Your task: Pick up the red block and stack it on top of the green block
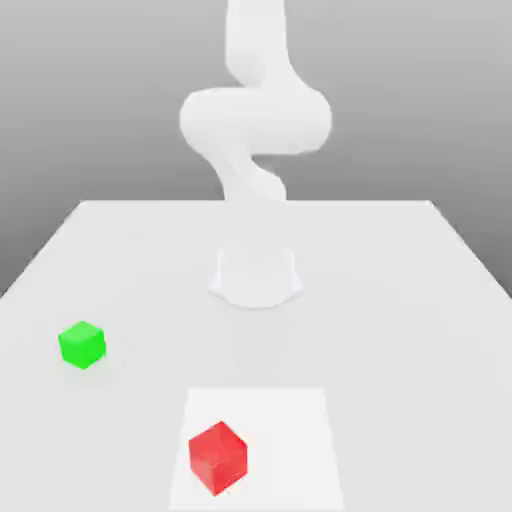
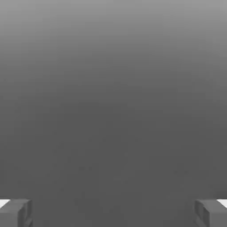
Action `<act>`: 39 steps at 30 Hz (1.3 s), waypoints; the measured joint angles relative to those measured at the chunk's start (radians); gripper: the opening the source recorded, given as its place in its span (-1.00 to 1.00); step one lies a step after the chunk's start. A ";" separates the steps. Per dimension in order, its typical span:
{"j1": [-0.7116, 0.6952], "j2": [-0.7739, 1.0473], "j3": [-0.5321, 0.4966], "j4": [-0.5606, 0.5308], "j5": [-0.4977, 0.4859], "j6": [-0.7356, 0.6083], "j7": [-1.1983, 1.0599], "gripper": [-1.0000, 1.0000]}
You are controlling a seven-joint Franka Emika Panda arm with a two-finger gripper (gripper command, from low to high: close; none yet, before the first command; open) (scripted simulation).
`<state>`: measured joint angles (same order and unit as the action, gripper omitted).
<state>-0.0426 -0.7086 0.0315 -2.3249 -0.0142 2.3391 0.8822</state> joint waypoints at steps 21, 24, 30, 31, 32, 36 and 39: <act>-0.208 0.765 0.110 -0.210 -0.080 0.330 0.663 0.00; -0.206 0.868 0.107 -0.231 -0.052 0.387 0.712 0.00; -0.175 1.042 0.065 -0.210 -0.100 0.528 0.761 -1.00; -0.175 1.042 0.065 -0.210 -0.100 0.528 0.761 -1.00; -0.175 1.042 0.065 -0.210 -0.101 0.528 0.761 -1.00; -0.175 1.047 0.064 -0.210 -0.103 0.533 0.763 -1.00; -0.191 0.960 0.087 -0.223 -0.070 0.461 0.739 -1.00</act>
<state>-0.2336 0.2518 0.1181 -2.5481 -0.0841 2.8000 1.6212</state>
